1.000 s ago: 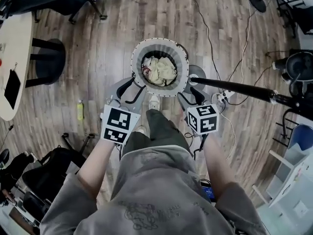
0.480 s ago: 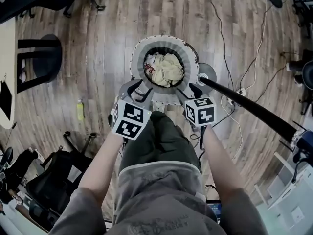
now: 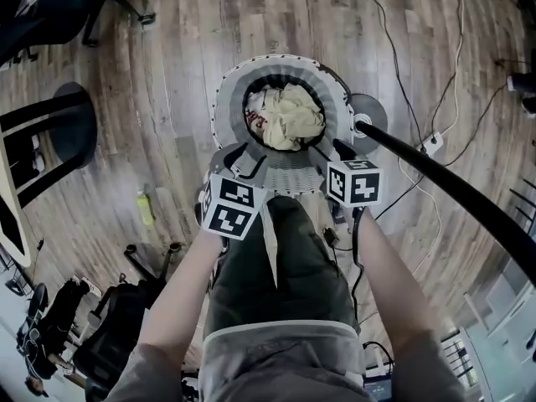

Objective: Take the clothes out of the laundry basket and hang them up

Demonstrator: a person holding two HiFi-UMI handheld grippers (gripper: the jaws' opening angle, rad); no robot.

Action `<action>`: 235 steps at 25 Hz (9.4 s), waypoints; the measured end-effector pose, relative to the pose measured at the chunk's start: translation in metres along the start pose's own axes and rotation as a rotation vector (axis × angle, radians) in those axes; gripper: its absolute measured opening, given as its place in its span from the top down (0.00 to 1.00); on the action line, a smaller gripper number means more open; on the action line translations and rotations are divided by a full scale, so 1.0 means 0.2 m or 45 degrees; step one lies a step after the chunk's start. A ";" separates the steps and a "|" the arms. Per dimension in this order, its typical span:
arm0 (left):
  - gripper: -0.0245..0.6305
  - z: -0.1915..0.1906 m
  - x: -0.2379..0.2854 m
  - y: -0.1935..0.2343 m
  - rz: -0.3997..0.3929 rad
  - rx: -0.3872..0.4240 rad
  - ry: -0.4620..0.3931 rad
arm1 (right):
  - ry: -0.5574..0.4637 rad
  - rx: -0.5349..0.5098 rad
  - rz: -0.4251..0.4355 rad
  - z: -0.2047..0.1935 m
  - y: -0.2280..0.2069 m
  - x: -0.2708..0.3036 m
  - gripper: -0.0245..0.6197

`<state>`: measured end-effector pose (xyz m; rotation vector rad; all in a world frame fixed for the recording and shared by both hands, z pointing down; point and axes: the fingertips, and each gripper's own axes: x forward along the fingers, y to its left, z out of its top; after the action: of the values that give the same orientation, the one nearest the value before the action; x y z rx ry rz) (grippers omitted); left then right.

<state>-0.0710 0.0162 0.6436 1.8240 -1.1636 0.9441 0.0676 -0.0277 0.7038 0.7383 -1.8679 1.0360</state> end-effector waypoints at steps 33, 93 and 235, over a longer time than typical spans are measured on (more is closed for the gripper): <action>0.62 -0.82 1.63 0.21 -0.316 -0.451 0.453 | 0.187 0.316 -0.278 -0.57 -0.57 1.37 0.46; 0.92 0.56 -0.81 0.09 -0.315 -0.136 -0.121 | -0.766 0.403 -0.182 0.38 0.51 -1.38 0.89; 0.49 1.30 -1.48 -1.63 -0.907 0.746 -0.378 | -1.387 0.509 -0.717 -0.15 0.38 -2.95 0.71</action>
<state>0.1875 -0.0070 0.2045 2.6552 -0.3043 0.6253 0.2917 0.0873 0.1630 2.2473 -2.0508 0.6488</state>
